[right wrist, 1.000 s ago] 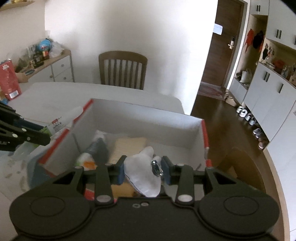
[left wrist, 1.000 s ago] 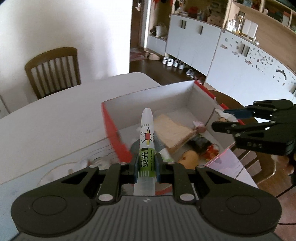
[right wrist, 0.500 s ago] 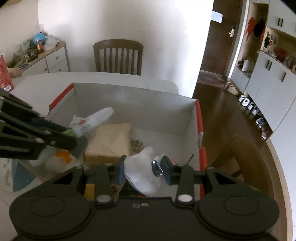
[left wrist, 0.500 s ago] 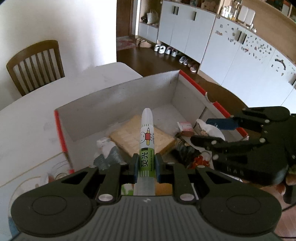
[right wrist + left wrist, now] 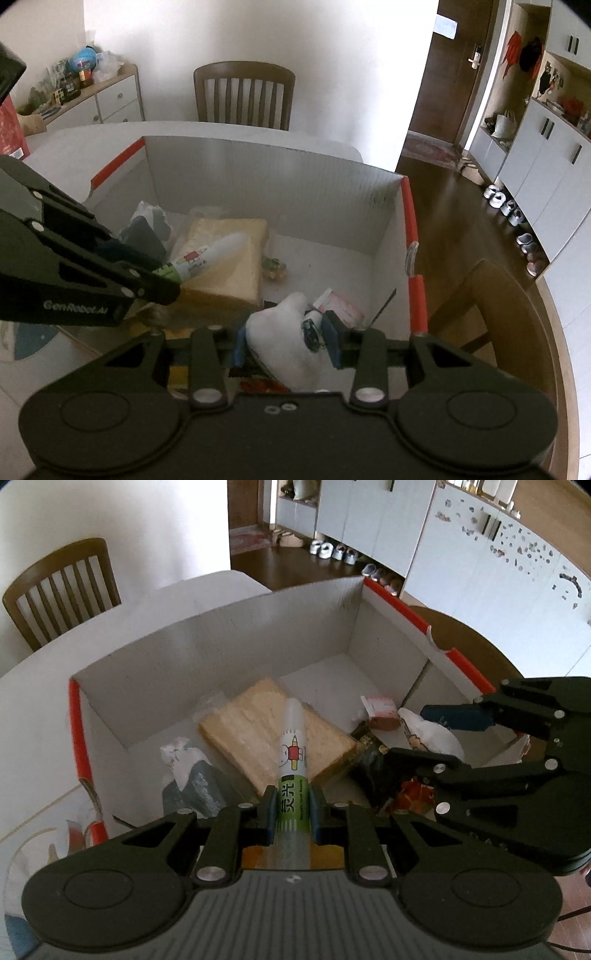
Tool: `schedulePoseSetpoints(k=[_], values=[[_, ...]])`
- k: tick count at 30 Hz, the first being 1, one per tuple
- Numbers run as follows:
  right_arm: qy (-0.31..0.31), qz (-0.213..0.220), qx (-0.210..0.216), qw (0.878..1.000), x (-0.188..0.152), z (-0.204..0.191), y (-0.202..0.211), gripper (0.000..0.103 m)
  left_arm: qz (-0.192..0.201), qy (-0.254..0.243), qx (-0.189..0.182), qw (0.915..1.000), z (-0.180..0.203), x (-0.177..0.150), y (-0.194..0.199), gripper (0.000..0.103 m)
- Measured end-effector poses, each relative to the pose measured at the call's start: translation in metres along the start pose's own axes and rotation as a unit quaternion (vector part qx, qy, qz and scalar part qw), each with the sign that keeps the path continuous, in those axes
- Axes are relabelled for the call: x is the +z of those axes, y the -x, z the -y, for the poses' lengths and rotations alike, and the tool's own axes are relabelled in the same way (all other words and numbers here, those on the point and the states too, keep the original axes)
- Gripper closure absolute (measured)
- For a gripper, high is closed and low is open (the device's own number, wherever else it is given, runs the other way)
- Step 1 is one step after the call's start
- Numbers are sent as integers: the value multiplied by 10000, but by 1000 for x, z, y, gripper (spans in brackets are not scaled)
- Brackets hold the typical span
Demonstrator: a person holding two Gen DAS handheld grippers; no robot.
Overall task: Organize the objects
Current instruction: 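Open both tools to drop the tube and plush toy inside the box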
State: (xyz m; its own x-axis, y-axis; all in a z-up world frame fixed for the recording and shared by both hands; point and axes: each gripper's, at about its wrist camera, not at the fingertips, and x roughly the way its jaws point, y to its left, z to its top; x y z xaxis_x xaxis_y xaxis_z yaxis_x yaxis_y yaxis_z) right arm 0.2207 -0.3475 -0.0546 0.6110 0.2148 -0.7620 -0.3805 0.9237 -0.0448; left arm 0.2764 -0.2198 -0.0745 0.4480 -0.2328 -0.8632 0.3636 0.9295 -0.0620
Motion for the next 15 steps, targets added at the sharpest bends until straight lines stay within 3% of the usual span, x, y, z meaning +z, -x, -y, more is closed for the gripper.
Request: schedulePoseSetpoints(k=[4,8,15], values=[[-20,-30,91,10000,-2,4,1,59,-50,-32,6,10000,3,1,-5,87],[-73,41,127,9999,-2,8,5,41,-47,-161,52,9998,7,1,-8,86],[-217,95,221,9995,-4,15,14,40,0,-354,99,9993,13,-2,-9,85]])
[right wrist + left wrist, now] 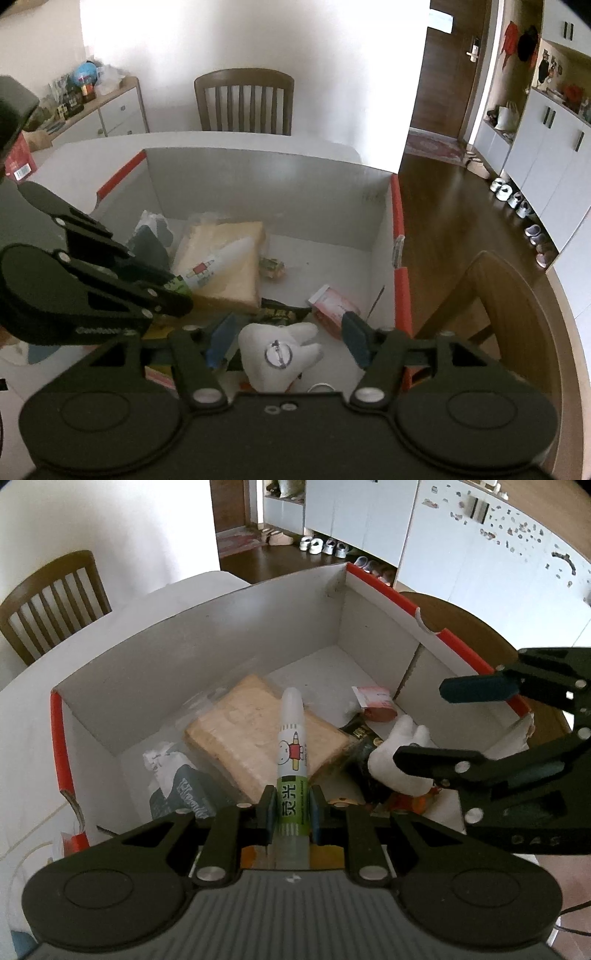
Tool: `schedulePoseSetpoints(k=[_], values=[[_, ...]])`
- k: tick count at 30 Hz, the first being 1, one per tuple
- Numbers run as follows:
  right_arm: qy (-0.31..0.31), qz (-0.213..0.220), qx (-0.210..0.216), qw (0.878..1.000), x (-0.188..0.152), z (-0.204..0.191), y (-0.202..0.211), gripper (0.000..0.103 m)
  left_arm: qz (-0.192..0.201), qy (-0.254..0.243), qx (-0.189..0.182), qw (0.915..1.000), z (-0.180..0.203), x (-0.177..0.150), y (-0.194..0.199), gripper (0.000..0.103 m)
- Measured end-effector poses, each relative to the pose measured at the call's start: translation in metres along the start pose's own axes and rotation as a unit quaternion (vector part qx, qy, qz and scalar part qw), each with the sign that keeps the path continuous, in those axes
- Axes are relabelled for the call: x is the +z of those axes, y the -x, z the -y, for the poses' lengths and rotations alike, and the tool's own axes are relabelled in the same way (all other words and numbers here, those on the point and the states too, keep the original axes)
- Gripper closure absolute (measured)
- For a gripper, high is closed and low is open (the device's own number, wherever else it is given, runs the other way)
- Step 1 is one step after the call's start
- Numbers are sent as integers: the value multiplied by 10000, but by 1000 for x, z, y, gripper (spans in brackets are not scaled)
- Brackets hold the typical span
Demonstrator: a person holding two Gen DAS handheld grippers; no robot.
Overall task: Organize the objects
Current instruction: 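Open both tools to drop the tube and plush toy inside the box, then withdraw both open tools from the box back toward the mat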
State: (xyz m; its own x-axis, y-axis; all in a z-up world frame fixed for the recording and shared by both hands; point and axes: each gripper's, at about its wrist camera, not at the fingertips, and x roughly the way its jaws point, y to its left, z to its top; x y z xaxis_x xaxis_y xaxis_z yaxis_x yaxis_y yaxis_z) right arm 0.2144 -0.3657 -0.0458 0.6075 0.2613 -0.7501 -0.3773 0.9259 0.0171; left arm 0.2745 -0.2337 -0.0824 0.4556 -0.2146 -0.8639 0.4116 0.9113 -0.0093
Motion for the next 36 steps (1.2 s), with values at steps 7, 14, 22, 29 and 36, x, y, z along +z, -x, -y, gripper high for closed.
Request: schedulePoseSetpoints(k=[7,14,22,29,36], values=[[-96,117,15,9999,2,2,14,31,107,-70,18,9999,4,-5,5,80],[-197,234,7,9995,3,0,31,28,273,-49,-28,9996,5,-10,16,79],[-267,377,71,9989,3,-5,55,24,772,-163,-219,9966,12,-22,45,31],[-347,552,72,9978,6,-17,75,19,974,-13,-450,9942,1,-35,72,31],[-418,683,-25,9968,9,-48,86,15,1169,162,-589,9913,-28,-57,100,28]])
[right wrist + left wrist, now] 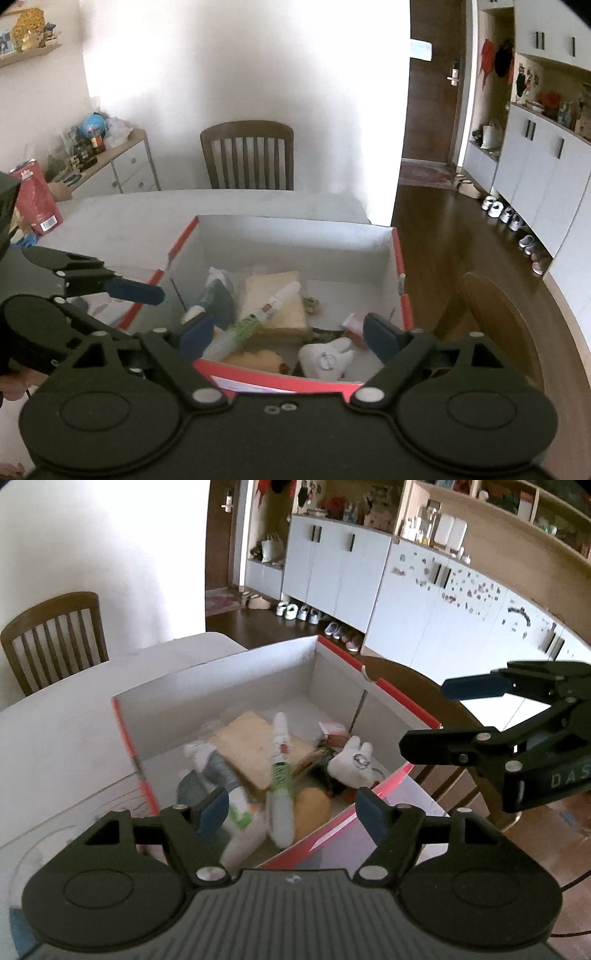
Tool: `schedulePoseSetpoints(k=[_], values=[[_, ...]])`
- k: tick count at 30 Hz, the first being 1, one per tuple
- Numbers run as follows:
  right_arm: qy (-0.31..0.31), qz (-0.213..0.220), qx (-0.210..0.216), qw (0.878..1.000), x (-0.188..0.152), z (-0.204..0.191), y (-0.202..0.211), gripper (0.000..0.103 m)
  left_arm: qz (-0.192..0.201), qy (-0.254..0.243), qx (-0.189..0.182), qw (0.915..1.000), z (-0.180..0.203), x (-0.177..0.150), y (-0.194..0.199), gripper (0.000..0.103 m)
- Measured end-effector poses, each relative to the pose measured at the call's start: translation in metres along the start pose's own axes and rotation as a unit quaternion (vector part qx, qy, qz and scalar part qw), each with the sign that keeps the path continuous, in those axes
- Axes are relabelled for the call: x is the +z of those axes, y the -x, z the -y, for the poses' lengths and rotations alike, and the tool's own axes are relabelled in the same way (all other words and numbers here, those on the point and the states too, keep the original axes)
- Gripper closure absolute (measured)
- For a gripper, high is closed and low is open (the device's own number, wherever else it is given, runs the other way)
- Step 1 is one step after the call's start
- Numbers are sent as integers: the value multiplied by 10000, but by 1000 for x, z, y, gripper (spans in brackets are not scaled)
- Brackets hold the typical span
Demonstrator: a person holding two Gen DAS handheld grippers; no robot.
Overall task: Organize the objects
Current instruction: 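Withdraw both open tools from the box back toward the mat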
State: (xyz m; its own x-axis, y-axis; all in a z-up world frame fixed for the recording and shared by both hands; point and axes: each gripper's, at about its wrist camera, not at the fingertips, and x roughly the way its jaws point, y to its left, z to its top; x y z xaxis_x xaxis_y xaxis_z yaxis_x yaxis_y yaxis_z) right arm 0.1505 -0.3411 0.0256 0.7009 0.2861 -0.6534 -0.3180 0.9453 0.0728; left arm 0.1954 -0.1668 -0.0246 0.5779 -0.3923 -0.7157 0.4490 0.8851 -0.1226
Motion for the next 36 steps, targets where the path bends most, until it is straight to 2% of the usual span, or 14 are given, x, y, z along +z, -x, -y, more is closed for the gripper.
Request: schedulePoseSetpoints(k=[8,10,15,29,32,34,36], values=[[-180,-54,-146,9997,-3,-47,-5,12,108,88,-30,9999,-49,-16,36,28],[-226,-83,-162,9996,-5,-59,-8,12,136,50,1,9999,-61,-21,43,21],[-317,-126,-203,9992,-6,-90,-15,12,97,57,28,9999,-96,-37,52,21],[-322,-258,-244,9988,0,-168,-40,12,-55,-195,171,9996,-153,-72,39,18],[-253,-344,-200,9989,-1,-184,-48,12,-44,-187,276,9994,-167,-72,32,10],[-174,-407,-192,9988,-2,-194,-54,12,-50,-139,329,9993,-176,-71,25,2],[-90,-454,-194,9987,-3,-204,-61,12,-83,-75,358,9993,-186,-69,19,2]])
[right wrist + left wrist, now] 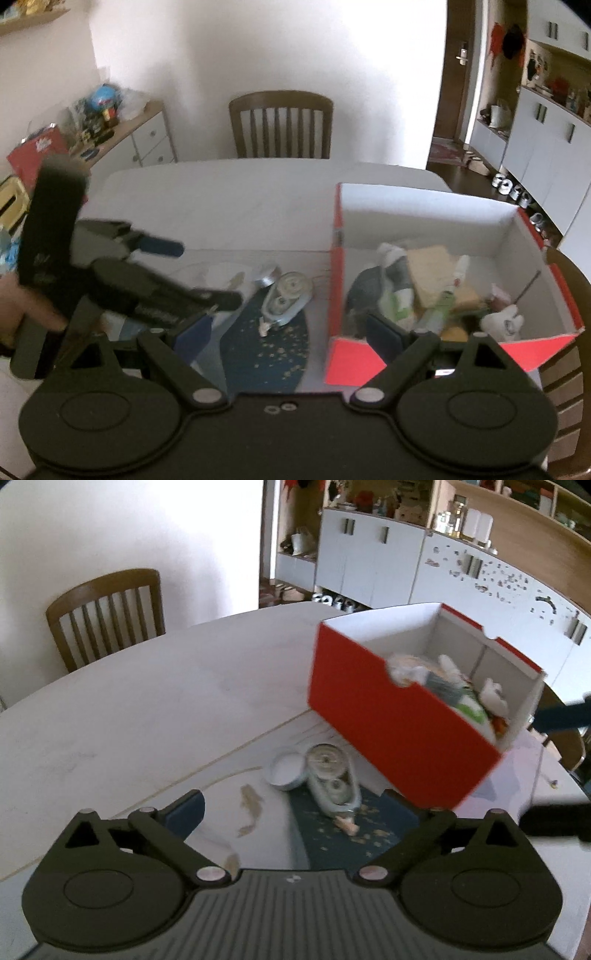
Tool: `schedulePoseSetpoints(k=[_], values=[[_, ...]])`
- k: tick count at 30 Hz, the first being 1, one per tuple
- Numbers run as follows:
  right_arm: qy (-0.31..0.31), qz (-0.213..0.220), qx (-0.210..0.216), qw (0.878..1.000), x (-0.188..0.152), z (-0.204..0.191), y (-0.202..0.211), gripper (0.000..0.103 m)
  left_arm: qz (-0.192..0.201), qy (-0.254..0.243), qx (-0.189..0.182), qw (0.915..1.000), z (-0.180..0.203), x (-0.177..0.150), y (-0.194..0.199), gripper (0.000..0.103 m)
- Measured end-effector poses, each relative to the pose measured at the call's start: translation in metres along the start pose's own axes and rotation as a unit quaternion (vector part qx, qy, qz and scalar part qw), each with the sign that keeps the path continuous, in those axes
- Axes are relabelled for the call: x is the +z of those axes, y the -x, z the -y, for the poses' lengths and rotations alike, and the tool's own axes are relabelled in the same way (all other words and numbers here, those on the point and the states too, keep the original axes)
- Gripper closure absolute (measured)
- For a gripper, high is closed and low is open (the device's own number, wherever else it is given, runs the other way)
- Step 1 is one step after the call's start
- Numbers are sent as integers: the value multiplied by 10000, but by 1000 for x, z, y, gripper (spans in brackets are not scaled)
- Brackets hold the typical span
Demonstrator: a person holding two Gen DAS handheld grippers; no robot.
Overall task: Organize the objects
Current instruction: 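Withdraw both open tools from the box back toward the mat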
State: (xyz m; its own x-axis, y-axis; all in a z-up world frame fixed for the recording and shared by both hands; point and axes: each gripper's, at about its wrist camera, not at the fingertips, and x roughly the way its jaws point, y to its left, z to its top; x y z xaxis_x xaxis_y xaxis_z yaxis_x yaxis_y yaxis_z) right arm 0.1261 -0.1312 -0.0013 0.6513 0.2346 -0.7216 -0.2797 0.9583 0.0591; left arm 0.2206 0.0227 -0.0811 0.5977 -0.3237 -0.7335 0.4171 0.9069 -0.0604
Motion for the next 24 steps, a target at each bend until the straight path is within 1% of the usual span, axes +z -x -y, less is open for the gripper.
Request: schedulePoseSetpoints(k=[5,10,14,17,20,22,24], values=[[94,-130,-41,9999,-3,-21,-23,12,-57,113,203,9997,-15,8,-19,2],[72,-199,-284,9994,-9,-41,-53,12,-140,211,175,9995,-24,15,-37,2],[74,-213,-724,9971,-16,-55,-80,12,-314,278,90,9991,-28,18,-53,2],[24,-193,-991,9949,-21,-60,-96,15,-423,349,-3,9985,-31,18,-64,2],[57,-64,-1340,9909,-22,-67,-106,11,-498,390,-41,9980,-35,18,-73,2],[-6,8,-1443,9895,-22,-70,-109,11,-504,394,-47,9979,-37,19,-78,2],[61,72,-1652,9862,-22,-76,-112,21,-506,388,-50,9980,-39,20,-81,2]])
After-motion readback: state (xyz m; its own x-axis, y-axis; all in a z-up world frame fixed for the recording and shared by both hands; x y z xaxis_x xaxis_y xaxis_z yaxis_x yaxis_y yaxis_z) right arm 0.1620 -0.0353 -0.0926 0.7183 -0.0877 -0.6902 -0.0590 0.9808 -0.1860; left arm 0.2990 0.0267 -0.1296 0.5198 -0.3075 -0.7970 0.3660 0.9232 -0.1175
